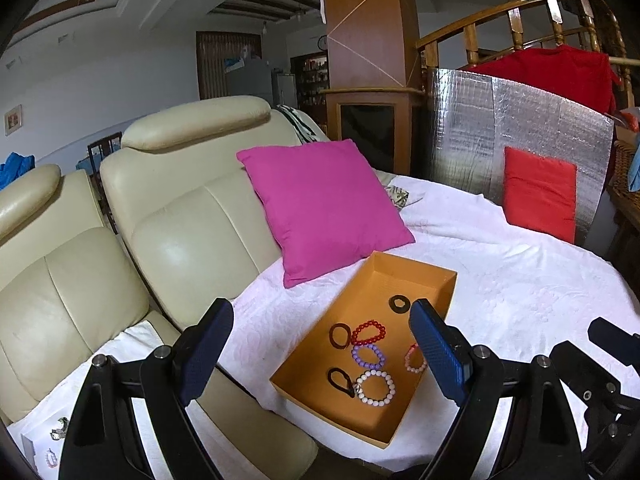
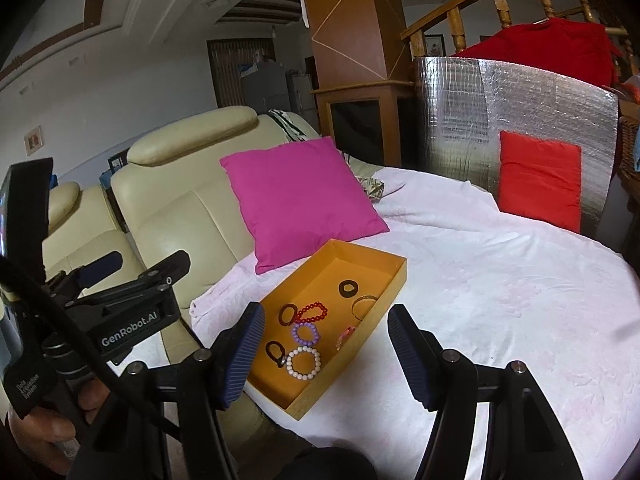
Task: Organize jewelry
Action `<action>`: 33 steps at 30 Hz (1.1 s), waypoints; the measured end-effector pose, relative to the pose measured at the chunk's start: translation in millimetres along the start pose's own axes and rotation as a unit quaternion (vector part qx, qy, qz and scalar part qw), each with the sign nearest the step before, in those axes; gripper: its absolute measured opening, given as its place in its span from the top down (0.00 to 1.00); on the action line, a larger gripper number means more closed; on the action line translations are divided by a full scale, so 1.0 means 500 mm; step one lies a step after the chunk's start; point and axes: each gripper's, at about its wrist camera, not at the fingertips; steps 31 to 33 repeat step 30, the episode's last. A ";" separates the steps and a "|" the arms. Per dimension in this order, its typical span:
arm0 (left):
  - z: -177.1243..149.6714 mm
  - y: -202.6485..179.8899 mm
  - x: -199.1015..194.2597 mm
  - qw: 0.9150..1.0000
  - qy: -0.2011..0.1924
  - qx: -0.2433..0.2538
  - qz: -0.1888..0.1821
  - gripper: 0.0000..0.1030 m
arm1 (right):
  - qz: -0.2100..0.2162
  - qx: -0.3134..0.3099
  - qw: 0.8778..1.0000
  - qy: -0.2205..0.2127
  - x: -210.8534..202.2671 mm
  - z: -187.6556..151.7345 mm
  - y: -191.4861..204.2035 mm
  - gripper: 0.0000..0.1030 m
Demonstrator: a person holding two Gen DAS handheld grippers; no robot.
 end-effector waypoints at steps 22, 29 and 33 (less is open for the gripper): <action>-0.004 -0.003 0.055 1.000 0.015 0.008 0.022 0.13 | 0.016 0.014 1.000 0.011 0.077 0.008 -0.015 0.34; -0.040 -0.142 0.088 0.996 0.018 0.065 -0.052 0.13 | -0.027 0.058 0.998 -0.012 0.059 -0.033 -0.140 0.34; -0.053 -0.180 0.102 0.993 0.024 0.078 -0.083 0.13 | -0.044 0.068 0.997 -0.017 0.052 -0.046 -0.176 0.32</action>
Point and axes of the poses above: each gripper's, at about its wrist camera, not at the fingertips, and x roughly the way its jaws point, y to its left, z to its top, and after that the axes turned 7 degrees about -x, right-handed
